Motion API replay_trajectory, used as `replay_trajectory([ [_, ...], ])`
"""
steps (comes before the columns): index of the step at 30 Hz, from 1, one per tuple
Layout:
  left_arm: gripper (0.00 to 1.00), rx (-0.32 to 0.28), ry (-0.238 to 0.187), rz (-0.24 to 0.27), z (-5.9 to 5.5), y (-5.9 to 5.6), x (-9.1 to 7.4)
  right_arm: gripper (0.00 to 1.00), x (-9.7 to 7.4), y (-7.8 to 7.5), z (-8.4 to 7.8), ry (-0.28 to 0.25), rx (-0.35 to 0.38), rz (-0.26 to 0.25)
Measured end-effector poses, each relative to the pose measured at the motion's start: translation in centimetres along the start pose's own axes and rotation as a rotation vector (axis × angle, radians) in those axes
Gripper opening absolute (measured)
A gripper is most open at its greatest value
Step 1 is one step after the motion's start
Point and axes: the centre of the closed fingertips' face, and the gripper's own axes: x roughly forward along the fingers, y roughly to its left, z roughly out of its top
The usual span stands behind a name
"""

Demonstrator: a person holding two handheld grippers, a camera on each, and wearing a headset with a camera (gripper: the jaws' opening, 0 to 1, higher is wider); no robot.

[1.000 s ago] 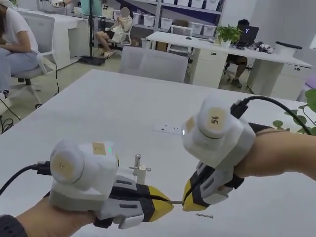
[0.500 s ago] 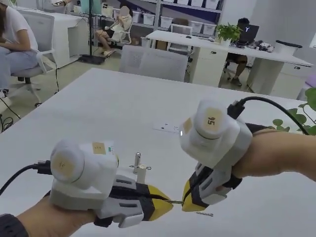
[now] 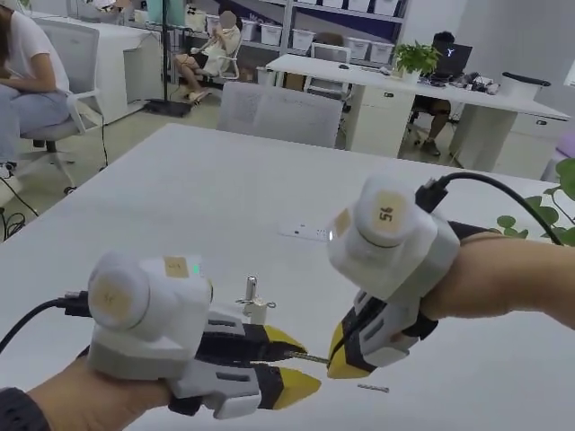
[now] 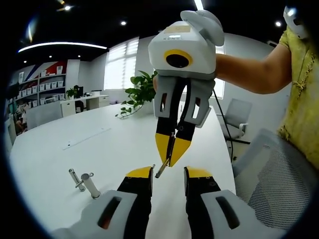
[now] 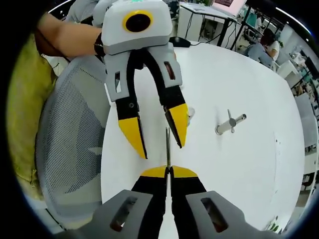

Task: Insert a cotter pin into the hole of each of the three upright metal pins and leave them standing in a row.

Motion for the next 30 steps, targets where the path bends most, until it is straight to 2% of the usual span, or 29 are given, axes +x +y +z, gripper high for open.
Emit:
replay_trajectory([
  [8,0.3,0.004,0.001,0.027,0.1,0.5,-0.8,0.02,-0.1,0.0,-0.1,0.0,0.002,-0.004],
  [12,0.31,0.011,-0.014,0.054,0.5,1.3,-2.2,0.02,0.0,0.0,-0.2,0.004,0.001,-0.004],
  [16,0.34,0.007,-0.034,0.095,0.6,2.7,-4.2,0.02,0.0,-0.2,-0.3,0.005,0.003,-0.004],
  [20,0.36,-0.016,-0.041,0.138,-0.3,4.4,-5.9,0.02,0.1,-0.4,-0.5,0.008,0.008,-0.003],
  [22,0.36,-0.02,-0.045,0.14,-0.7,4.8,-6.5,0.02,0.1,-0.5,-0.6,0.01,0.01,-0.003],
  [26,0.36,-0.026,-0.012,0.143,-2.3,5.8,-6.9,0.02,0.3,-0.8,-0.7,0.015,0.014,-0.001],
  [30,0.35,-0.058,0.007,0.142,-4.2,6.8,-6.5,0.02,0.7,-1.1,-0.5,0.017,0.019,0.005],
])
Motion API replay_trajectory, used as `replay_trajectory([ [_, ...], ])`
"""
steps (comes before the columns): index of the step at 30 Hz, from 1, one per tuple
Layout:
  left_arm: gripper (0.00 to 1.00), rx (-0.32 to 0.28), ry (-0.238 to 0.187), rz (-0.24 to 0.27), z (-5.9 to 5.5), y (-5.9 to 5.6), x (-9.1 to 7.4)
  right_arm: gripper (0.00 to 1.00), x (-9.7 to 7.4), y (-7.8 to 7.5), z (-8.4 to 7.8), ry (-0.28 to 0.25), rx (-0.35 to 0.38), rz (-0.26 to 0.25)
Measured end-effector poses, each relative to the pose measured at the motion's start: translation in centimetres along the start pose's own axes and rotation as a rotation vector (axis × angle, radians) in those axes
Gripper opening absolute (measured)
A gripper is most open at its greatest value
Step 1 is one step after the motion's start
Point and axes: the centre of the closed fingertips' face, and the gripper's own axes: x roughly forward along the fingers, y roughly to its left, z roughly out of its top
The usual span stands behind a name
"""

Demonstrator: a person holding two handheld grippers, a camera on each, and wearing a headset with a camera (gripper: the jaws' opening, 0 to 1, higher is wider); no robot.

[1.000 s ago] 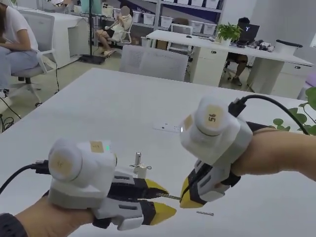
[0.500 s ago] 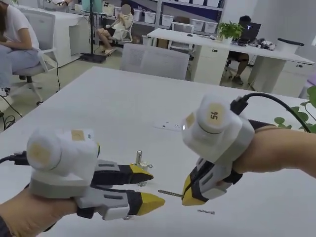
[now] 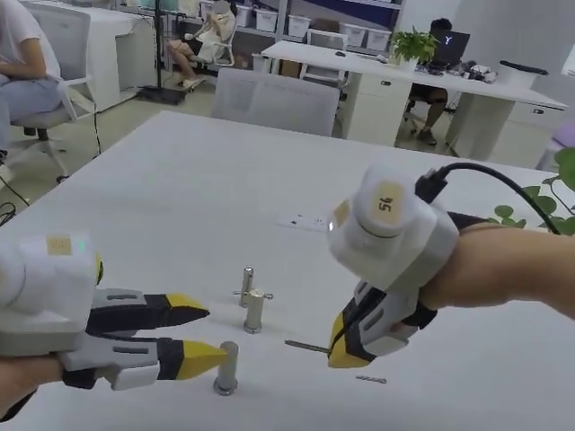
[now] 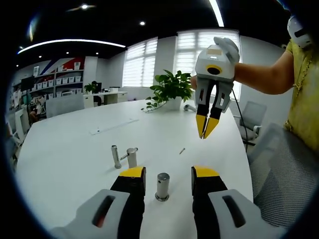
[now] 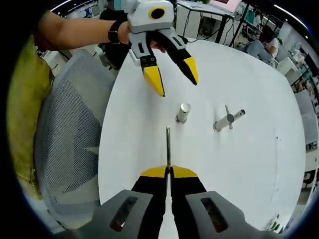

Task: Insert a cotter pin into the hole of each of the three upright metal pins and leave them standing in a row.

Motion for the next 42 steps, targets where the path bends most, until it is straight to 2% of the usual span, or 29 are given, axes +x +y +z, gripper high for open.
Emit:
replay_trajectory([
  [4,0.33,-0.003,0.022,-0.033,-1.2,-0.1,1.1,0.02,0.7,-0.4,0.0,0.004,0.012,0.007],
  [7,0.33,-0.001,0.036,-0.044,-2.0,0.2,1.7,0.02,1.1,-0.6,-0.1,0.009,0.02,0.012],
  [13,0.27,0.027,0.028,-0.074,-2.7,0.6,2.8,0.02,1.7,-1.3,0.0,0.007,0.052,0.015],
  [19,0.25,0.028,0.058,-0.104,-4.1,0.6,3.7,0.02,2.9,-1.6,0.2,0.011,0.079,0.023],
  [29,0.2,0.048,0.06,-0.127,-4.6,0.4,4.4,0.02,5.0,-1.5,0.5,0.03,0.108,0.042],
  [42,0.12,0.078,0.078,-0.124,-5.3,0.2,4.7,0.02,6.4,-1.5,1.1,0.051,0.111,0.036],
])
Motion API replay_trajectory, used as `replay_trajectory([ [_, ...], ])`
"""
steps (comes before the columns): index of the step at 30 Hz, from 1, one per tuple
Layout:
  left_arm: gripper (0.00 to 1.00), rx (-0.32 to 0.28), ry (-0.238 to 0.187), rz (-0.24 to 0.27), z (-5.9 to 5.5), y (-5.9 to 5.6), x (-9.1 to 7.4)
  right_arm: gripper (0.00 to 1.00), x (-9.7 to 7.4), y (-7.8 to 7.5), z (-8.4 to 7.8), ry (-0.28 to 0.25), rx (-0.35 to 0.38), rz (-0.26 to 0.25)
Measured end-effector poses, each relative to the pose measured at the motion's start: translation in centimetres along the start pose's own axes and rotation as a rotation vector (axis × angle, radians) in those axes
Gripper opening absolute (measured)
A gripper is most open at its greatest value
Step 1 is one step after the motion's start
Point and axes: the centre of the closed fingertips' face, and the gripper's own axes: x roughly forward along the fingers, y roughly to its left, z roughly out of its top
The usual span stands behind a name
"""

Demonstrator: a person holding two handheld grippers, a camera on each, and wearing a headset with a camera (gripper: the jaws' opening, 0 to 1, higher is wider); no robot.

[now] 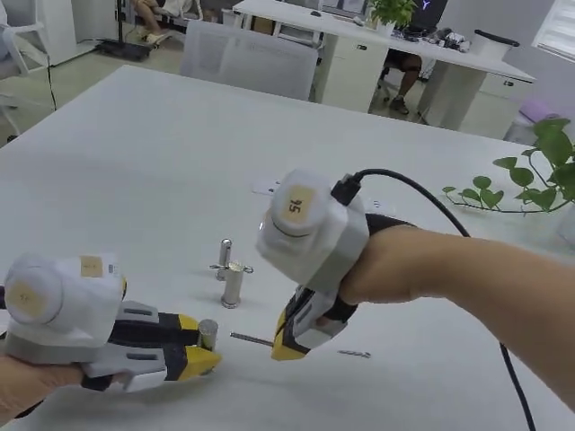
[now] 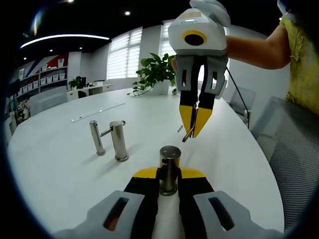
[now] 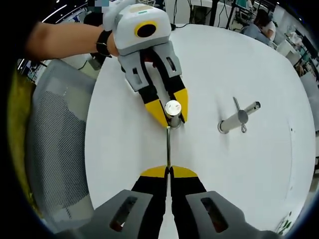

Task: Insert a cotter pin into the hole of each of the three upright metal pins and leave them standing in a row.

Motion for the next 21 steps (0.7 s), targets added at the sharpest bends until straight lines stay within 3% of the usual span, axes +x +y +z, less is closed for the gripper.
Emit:
replay_trajectory([
  [21,0.12,-0.005,0.004,0.025,0.1,0.3,0.4,0.02,0.41,-0.58,0.39,-0.002,0.009,-0.008],
])
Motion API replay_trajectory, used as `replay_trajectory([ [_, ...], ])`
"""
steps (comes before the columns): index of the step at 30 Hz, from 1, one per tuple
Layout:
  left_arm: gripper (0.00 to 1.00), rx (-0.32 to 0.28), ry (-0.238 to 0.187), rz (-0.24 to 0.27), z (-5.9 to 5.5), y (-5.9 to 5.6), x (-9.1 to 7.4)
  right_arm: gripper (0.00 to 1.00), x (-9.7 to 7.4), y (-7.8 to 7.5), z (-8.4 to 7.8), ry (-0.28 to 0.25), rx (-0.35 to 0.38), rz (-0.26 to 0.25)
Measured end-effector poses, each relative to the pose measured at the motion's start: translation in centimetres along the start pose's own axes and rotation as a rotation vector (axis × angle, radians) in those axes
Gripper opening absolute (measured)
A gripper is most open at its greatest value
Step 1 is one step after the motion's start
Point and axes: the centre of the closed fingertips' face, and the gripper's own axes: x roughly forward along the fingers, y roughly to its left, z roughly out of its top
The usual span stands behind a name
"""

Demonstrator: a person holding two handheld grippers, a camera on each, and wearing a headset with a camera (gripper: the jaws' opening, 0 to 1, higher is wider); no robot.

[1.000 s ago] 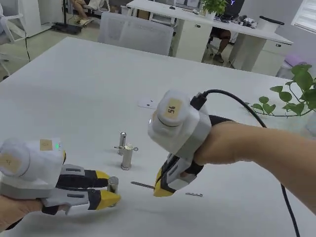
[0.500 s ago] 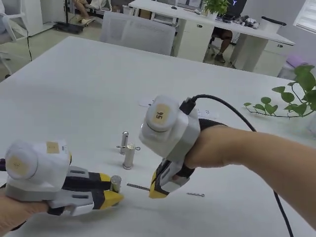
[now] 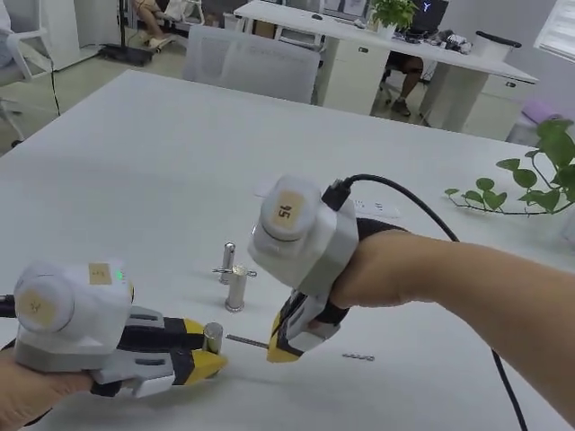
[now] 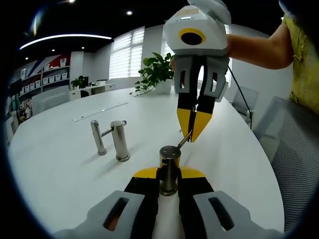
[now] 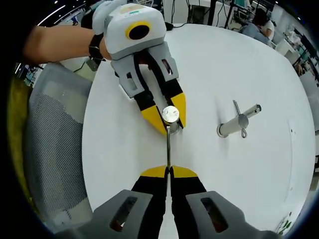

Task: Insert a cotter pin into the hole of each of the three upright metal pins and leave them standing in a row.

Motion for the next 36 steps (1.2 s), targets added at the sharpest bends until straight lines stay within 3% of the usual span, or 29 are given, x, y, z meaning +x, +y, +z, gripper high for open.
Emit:
replay_trajectory([
  [36,0.12,0.001,0.004,0.021,-0.01,0.05,0.13,0.02,0.49,-0.11,0.56,0.022,0.013,0.001],
])
